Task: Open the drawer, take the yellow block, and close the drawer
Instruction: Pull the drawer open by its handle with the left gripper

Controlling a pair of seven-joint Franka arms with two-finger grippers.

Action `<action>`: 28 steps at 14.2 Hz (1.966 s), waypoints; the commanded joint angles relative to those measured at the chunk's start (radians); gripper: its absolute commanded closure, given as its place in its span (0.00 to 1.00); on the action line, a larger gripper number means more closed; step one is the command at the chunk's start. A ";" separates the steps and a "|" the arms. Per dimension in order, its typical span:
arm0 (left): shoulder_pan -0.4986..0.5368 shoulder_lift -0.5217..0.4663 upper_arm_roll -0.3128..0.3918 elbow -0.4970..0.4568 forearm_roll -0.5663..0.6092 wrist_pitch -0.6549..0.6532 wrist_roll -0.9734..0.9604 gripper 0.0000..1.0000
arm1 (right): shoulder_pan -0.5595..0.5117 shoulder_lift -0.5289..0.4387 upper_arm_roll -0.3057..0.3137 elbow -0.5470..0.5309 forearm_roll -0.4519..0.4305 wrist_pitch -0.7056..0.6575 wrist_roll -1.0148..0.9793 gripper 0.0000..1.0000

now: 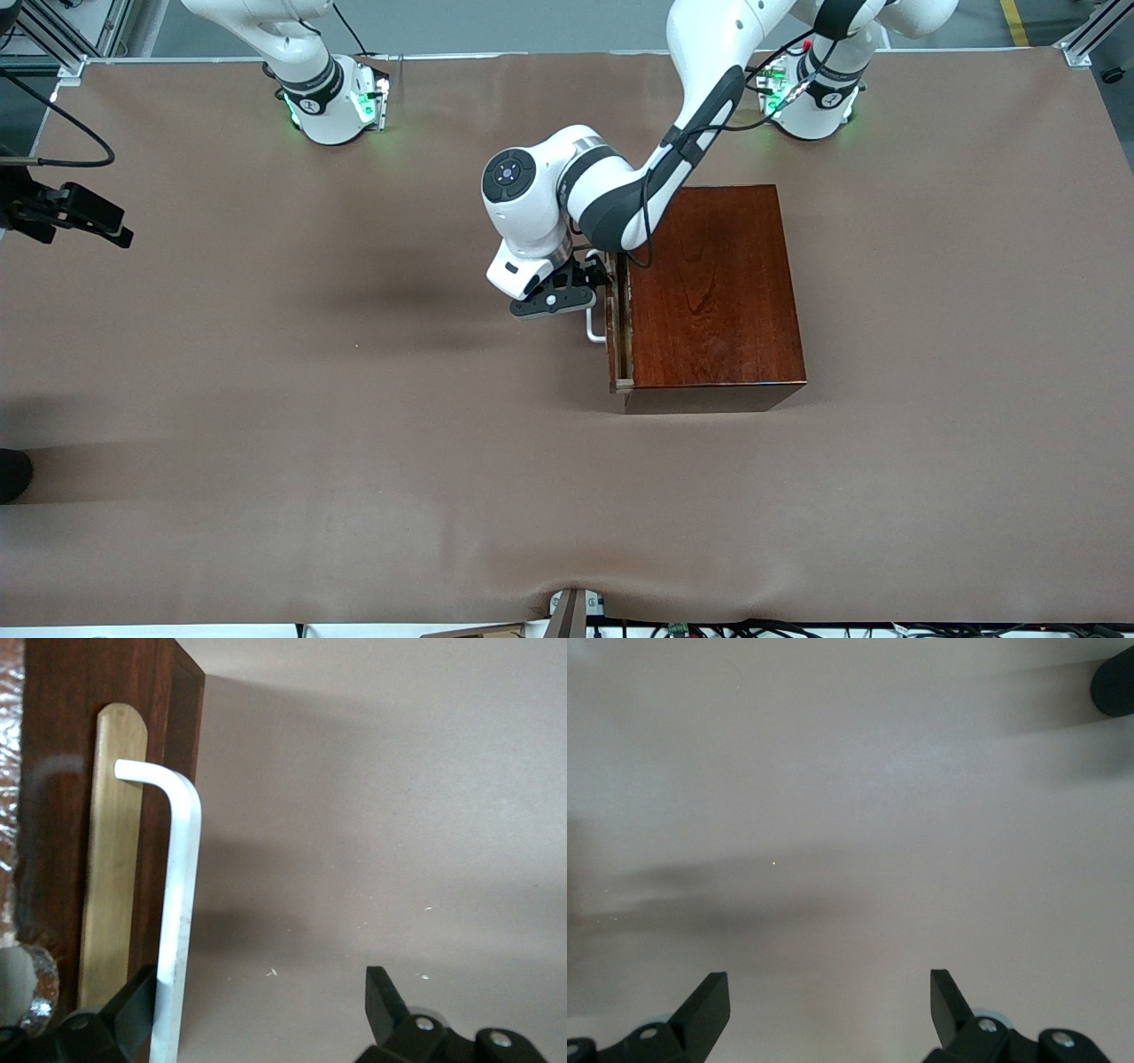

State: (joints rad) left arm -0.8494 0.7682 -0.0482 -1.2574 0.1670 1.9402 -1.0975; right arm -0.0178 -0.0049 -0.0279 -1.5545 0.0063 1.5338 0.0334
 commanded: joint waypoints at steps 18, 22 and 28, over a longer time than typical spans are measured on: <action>-0.042 0.091 -0.041 0.050 -0.047 0.345 0.022 0.00 | -0.027 -0.007 0.017 0.007 0.012 -0.009 0.003 0.00; -0.043 0.105 -0.042 0.056 -0.080 0.414 0.022 0.00 | -0.027 -0.007 0.017 0.007 0.012 -0.009 0.003 0.00; -0.054 0.111 -0.062 0.070 -0.115 0.496 0.016 0.00 | -0.027 -0.007 0.017 0.007 0.012 -0.009 0.003 0.00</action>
State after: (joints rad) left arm -0.8892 0.8140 -0.0904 -1.2544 0.0950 2.3448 -1.0815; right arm -0.0179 -0.0049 -0.0279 -1.5544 0.0063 1.5338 0.0335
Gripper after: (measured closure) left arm 0.000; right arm 0.000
